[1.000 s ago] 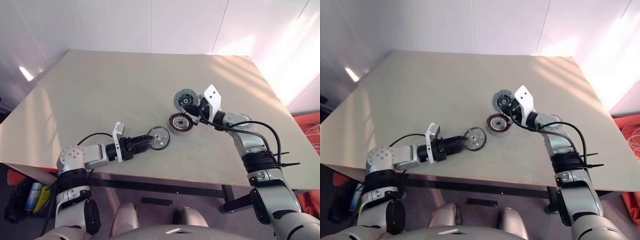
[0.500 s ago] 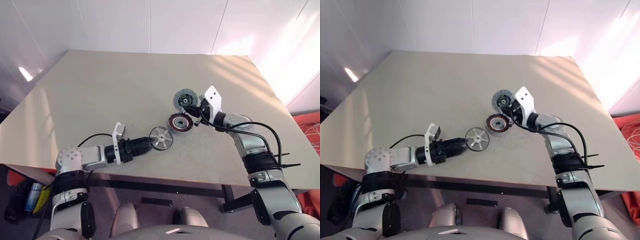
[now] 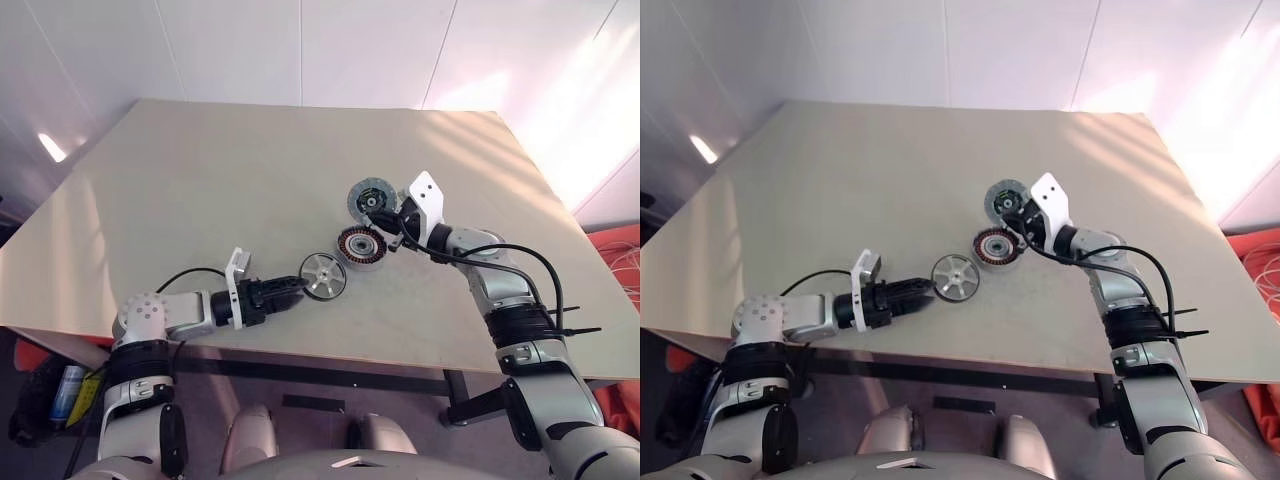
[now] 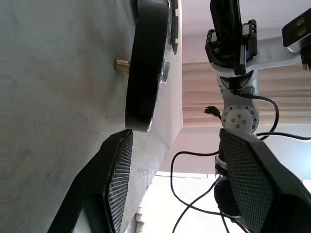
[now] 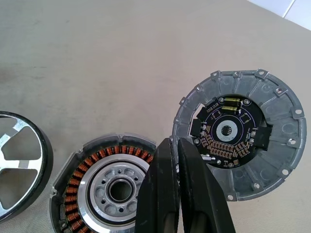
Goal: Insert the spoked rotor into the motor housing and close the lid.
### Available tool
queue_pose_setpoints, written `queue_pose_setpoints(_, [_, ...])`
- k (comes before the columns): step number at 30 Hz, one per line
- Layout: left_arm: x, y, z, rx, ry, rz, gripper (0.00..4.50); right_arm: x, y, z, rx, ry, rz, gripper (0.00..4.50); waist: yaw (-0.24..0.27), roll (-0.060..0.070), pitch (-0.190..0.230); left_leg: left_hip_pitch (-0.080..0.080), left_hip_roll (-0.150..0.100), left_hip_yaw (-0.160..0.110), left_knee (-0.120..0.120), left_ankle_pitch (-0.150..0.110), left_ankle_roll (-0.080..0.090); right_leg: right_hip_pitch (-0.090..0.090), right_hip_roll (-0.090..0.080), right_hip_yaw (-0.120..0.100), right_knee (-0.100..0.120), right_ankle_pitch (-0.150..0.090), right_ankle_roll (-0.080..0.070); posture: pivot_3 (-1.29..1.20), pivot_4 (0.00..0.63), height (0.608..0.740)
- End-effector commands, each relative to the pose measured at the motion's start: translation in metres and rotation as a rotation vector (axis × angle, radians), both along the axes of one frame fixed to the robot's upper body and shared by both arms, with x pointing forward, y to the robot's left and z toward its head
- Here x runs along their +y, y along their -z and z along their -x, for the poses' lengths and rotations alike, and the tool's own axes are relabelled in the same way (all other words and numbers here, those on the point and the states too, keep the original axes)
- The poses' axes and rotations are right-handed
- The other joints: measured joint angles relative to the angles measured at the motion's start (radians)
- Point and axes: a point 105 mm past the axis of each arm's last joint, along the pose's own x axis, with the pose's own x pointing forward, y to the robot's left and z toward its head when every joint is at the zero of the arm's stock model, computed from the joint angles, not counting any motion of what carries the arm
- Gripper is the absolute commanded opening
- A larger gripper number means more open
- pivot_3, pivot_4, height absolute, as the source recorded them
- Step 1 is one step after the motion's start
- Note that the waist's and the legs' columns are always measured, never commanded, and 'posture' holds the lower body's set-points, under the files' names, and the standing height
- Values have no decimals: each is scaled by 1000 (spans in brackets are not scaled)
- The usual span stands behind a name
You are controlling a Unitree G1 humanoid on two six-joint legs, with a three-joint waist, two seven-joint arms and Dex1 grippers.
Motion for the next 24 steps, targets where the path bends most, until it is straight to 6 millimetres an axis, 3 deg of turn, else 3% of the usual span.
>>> queue_pose_setpoints(1, [-3, -6, -13, -36, -28, -3, 2980, 0, -23, -2, -81, -7, -17, 150, 0, 0, 0, 0, 0, 0, 0, 0, 0, 0, 0, 0, 0, 0, 0, 0, 0, 740])
queue_pose_setpoints(11, [-20, -4, -21, -57, -6, -20, 2980, 1, -23, -3, -84, -7, -17, 150, 2, 0, 0, 0, -1, -1, 0, 0, 1, 1, -1, -1, 0, 0, 0, 0, 0, 740])
queue_pose_setpoints(20, [-23, -5, -22, -58, -9, -3, 2980, 1, -24, -3, -87, -3, -20, 150, 1, 0, 0, 0, -1, -1, 0, 1, 1, 1, -1, -2, 0, 0, 0, 0, 0, 740])
queue_pose_setpoints(24, [-22, -3, -23, -53, -25, 3, 2137, 2, -24, -4, -89, -4, -20, 150, 1, 0, 0, 0, -1, -1, 0, 1, 1, 1, -1, -2, 0, 0, 0, 0, 0, 740])
